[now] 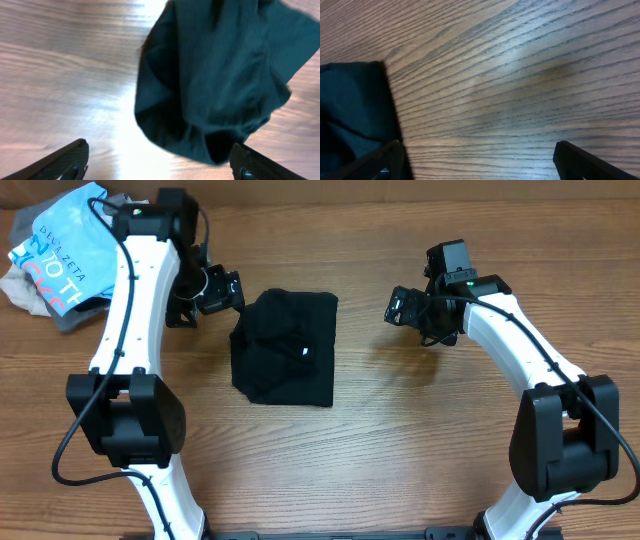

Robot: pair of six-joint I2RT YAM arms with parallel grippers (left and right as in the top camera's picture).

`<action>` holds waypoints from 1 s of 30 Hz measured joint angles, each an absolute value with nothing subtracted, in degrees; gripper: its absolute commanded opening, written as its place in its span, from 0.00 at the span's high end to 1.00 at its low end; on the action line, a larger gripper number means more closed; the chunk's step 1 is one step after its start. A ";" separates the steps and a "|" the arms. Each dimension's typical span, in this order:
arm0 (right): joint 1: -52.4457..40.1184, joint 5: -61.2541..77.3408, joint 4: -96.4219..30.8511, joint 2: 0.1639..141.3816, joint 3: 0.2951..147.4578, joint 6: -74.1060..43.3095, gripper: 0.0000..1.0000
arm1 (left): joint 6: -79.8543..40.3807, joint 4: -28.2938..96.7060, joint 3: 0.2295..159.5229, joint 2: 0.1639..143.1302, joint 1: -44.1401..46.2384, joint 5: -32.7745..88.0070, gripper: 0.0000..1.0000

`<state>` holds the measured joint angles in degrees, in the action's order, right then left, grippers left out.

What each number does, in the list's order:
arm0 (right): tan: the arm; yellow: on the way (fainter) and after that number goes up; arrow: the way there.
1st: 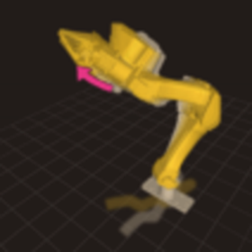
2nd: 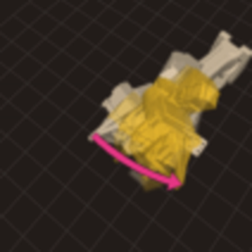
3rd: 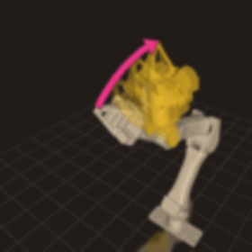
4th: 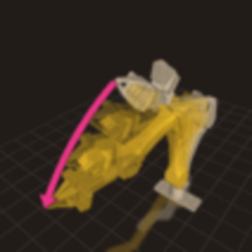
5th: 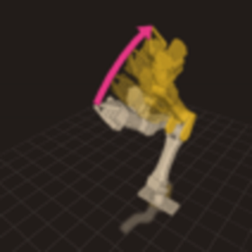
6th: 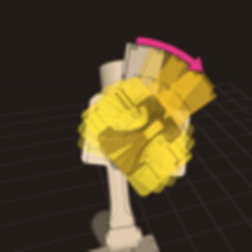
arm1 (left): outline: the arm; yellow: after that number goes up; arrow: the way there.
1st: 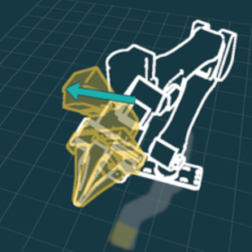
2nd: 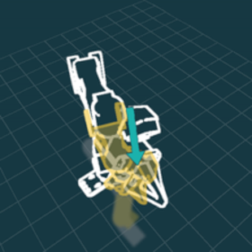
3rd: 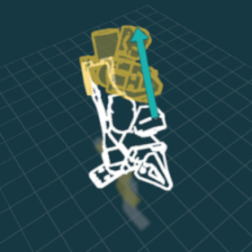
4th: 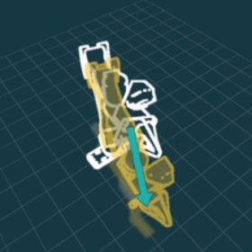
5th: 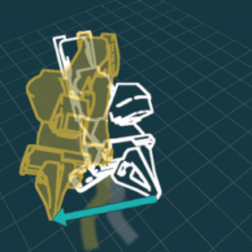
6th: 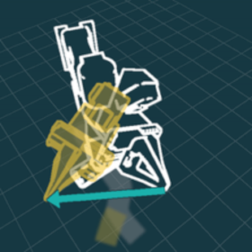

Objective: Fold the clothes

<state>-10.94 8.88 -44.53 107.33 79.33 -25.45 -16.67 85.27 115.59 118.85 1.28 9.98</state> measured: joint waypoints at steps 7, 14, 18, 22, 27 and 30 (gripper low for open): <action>-10.94 8.99 -44.53 107.33 79.33 -25.45 0.00 | -16.43 76.29 107.92 118.85 1.52 20.60 0.09; -10.94 9.06 -44.56 107.33 79.33 -25.45 0.00 | -18.09 71.09 104.47 118.87 1.52 24.56 0.10; -10.96 9.06 -44.58 107.33 79.33 -25.47 0.00 | -19.57 70.59 104.42 118.87 1.65 24.97 0.10; -10.94 9.08 -44.51 107.33 79.33 -25.45 0.00 | -20.58 70.61 104.42 118.98 2.48 25.15 0.12; -10.96 9.17 -44.56 107.33 79.33 -25.45 0.00 | -21.12 70.46 104.42 121.34 3.49 25.71 0.15; -10.96 9.15 -44.58 107.33 79.33 -25.43 0.00 | -21.12 69.84 104.25 122.96 3.75 25.80 0.14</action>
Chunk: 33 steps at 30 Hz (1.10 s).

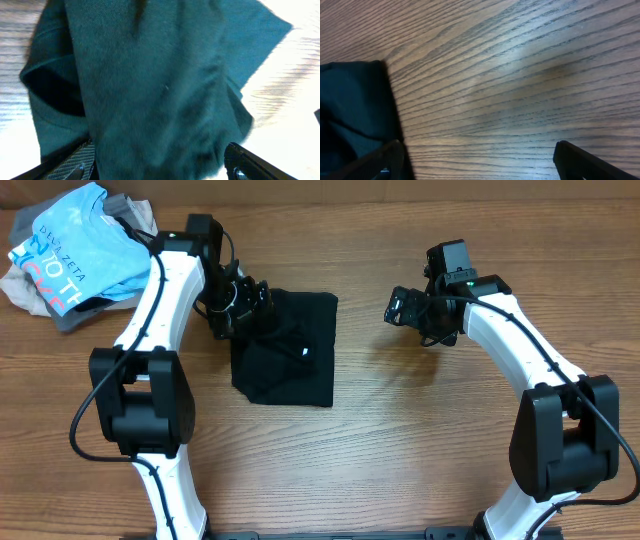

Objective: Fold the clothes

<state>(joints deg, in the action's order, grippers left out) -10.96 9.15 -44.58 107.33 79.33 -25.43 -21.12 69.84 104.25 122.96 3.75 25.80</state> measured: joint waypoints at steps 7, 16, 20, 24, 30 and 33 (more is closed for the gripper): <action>-10.96 9.15 -44.53 107.33 79.33 -25.45 0.00 | -21.80 67.99 104.09 123.31 3.73 25.98 0.28; -10.96 9.17 -44.53 107.33 79.33 -25.43 0.00 | -23.00 65.34 104.09 124.92 3.79 28.18 0.87; -10.96 9.17 -44.56 107.33 79.33 -25.43 0.00 | -23.27 62.83 104.09 125.01 4.08 30.11 0.96; -10.96 9.15 -44.51 107.33 79.33 -25.45 0.00 | -23.22 60.05 104.09 125.03 4.56 33.63 0.96; -10.96 9.13 -44.10 107.33 79.33 -25.45 0.00 | -23.81 54.94 104.12 125.03 5.48 39.72 0.96; -10.94 9.13 -44.05 107.33 79.33 -25.43 0.00 | -24.45 52.45 104.12 125.03 6.20 41.54 0.96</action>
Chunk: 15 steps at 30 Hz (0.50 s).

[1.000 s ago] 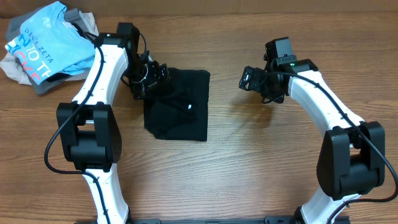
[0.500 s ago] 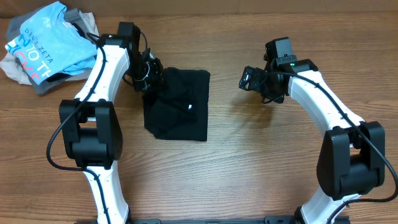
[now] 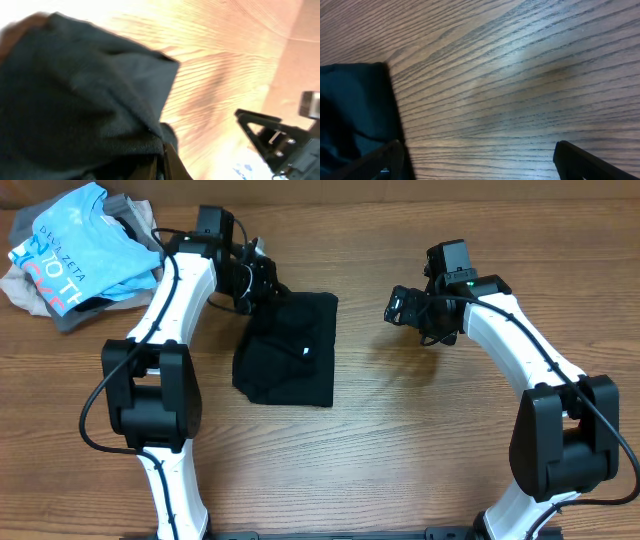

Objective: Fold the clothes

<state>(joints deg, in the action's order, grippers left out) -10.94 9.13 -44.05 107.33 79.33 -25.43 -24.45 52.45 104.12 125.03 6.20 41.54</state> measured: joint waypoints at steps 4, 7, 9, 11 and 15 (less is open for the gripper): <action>-10.96 9.15 -44.01 107.33 79.33 -25.45 0.00 | -26.81 47.86 104.12 125.03 7.92 41.95 0.96; -10.94 9.15 -43.99 107.33 79.33 -25.45 0.00 | -29.04 44.25 104.12 125.05 9.58 41.17 0.92; -10.96 9.17 -43.99 107.33 79.33 -25.43 0.00 | -30.52 41.91 104.12 125.05 11.11 40.23 0.82; -10.94 9.13 -44.01 107.33 79.33 -25.45 0.00 | -32.05 40.71 104.12 125.05 12.69 38.87 0.72; -10.94 9.13 -44.14 107.33 79.33 -25.47 0.00 | -33.78 40.66 104.12 125.05 15.73 35.59 0.57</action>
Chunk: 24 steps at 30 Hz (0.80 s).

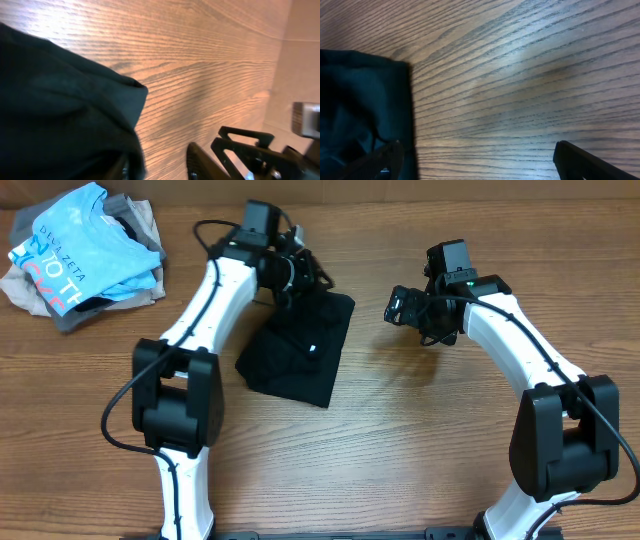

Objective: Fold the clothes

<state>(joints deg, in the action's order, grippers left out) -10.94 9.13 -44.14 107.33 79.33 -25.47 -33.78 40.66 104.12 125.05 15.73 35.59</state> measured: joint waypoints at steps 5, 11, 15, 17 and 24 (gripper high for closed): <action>-10.94 9.15 -44.12 107.33 79.33 -25.45 0.00 | -34.22 40.69 104.12 125.05 18.61 32.80 0.43; -10.94 9.13 -44.16 107.33 79.33 -25.45 0.00 | -34.17 39.70 104.12 125.05 20.78 32.45 0.03; -10.96 9.15 -44.16 107.33 79.33 -25.43 0.00 | -34.15 37.82 104.12 125.05 22.33 32.47 0.02; -10.94 9.13 -44.14 107.33 79.33 -25.45 0.00 | -34.15 37.01 104.12 125.05 22.92 33.04 0.02; -10.92 9.15 -44.62 107.33 79.33 -25.47 0.00 | -33.63 42.65 106.69 125.05 22.70 32.91 0.02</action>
<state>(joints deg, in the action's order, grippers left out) -10.92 9.15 -44.62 107.33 79.33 -25.47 -33.63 42.65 106.69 125.05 22.70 32.91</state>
